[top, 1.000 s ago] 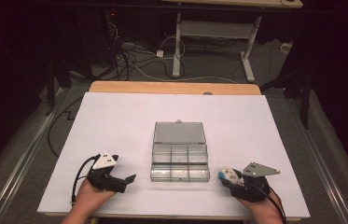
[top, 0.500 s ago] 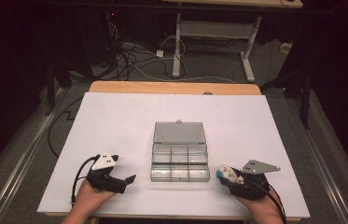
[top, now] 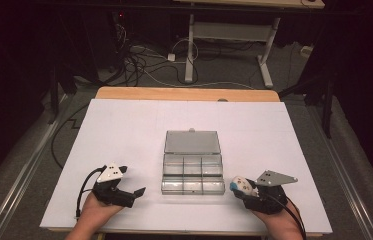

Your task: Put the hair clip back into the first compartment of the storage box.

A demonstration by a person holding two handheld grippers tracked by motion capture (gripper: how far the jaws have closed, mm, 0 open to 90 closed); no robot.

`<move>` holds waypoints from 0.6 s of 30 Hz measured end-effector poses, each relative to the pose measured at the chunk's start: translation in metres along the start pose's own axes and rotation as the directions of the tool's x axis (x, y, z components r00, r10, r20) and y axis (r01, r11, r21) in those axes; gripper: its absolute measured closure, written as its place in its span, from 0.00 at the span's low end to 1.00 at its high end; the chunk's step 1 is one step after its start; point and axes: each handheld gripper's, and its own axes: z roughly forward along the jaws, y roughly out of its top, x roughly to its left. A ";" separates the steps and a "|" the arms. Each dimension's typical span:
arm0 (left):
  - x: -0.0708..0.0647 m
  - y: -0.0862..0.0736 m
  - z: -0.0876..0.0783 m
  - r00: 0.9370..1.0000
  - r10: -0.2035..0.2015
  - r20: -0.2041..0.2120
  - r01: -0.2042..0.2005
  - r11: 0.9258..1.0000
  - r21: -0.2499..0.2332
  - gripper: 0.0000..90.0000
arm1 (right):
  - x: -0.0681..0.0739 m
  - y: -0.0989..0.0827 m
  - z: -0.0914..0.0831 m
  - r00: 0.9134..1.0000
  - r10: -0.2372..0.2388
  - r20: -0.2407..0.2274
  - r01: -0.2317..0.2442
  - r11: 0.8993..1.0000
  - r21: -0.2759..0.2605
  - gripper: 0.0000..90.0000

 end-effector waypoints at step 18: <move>-0.001 0.000 0.000 1.000 0.003 0.006 -0.003 1.000 -0.004 0.00 | 0.009 0.029 0.008 0.998 -0.050 -0.027 0.049 0.999 -0.009 0.56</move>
